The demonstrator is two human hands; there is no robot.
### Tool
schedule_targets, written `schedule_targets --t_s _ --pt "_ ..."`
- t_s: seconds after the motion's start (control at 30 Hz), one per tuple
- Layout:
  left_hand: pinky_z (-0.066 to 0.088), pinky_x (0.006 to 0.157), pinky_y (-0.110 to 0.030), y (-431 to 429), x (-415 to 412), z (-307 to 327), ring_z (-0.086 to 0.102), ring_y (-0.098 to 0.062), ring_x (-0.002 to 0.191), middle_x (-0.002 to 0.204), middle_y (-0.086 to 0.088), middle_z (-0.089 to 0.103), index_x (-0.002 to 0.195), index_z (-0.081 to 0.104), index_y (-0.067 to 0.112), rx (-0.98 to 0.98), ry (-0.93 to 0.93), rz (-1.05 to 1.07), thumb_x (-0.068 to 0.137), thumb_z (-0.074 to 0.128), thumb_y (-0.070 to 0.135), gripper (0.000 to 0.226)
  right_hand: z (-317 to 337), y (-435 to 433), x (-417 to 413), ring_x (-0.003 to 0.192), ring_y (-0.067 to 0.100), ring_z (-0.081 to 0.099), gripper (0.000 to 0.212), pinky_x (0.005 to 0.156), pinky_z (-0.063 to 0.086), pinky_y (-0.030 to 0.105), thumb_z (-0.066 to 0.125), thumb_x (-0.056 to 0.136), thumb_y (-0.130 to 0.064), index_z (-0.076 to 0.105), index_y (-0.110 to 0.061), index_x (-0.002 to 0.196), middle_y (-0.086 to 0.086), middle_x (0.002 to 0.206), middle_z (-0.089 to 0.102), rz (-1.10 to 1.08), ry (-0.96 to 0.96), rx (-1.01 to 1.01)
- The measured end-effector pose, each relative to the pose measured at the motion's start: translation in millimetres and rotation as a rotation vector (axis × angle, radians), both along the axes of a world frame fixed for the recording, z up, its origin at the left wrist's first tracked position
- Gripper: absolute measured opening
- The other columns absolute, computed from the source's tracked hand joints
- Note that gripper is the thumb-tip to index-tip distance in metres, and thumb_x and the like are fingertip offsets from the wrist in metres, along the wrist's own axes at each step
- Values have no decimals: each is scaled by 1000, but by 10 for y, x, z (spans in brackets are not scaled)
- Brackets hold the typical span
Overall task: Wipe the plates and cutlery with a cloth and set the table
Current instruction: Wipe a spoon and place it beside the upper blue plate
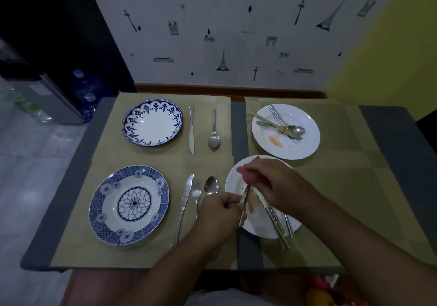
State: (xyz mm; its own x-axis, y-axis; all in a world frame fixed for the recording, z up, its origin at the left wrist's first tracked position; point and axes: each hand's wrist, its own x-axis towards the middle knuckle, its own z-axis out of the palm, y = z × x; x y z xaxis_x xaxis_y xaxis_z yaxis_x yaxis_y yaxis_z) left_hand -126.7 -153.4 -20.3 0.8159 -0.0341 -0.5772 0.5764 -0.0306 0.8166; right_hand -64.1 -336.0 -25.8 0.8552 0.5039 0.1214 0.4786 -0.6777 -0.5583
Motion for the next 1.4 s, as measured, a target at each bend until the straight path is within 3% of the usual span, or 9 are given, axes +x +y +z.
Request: schedule_targets --t_s 0.13,0.2,0.33,0.5,0.67,0.87,1.03,1.17,1.4 --pt "55 60 -27 138 6 10 65 -17 64 72 -13 72 90 77 7 -7 -11 -14 94 53 -2 26 -63 87 -237 118 14 60 36 103 44 29 56 97 -31 66 -15 128 -2 128 67 106 -77 -50" --pt "49 54 -22 192 -22 31 61 -11 58 70 -10 71 91 77 7 29 -40 -81 93 50 -3 29 -102 79 -224 116 14 60 34 102 45 30 59 95 -23 67 -12 126 0 126 68 145 -124 -56" --pt "42 46 -15 224 -41 83 57 0 49 63 2 68 94 77 10 92 -85 -124 92 52 -1 27 -70 77 -15 108 22 63 32 95 49 36 67 89 -13 68 -11 122 4 121 69 -46 -192 -8" --pt "44 50 -15 225 9 91 58 -2 53 67 1 69 90 77 9 142 -117 -112 90 52 -3 28 -61 191 -102 105 19 60 39 91 49 34 64 87 -20 65 -16 126 -1 120 68 38 -148 -41" --pt "49 58 -24 267 -24 78 61 -11 62 67 -2 68 87 76 14 135 -140 -153 92 51 -2 30 -117 168 102 103 22 62 18 91 47 36 66 89 -13 71 -15 105 -3 116 69 102 -161 -76" --pt "52 69 -29 235 -33 10 60 -5 63 68 6 64 94 72 16 42 -9 -71 97 50 3 25 -28 22 393 99 22 61 23 90 46 41 68 89 -14 69 -16 111 -1 108 70 -88 -117 -111" --pt "47 67 -20 223 64 -5 59 -4 76 89 6 67 107 63 24 96 15 -2 100 54 23 12 39 40 334 100 17 61 31 88 49 42 68 88 -17 67 -18 119 -5 111 69 -84 -98 -41" --pt "47 56 -11 200 105 -81 60 3 66 87 2 70 104 63 23 147 -55 35 99 60 25 6 94 113 222 96 20 60 31 86 49 40 68 86 -15 70 -16 117 -2 108 68 -68 -126 1" --pt "47 66 -30 146 132 -75 58 -12 69 74 2 67 90 75 27 93 -35 6 102 52 23 26 79 188 90 105 14 55 32 90 44 23 71 89 -23 71 -16 120 0 117 66 -16 -134 -2"
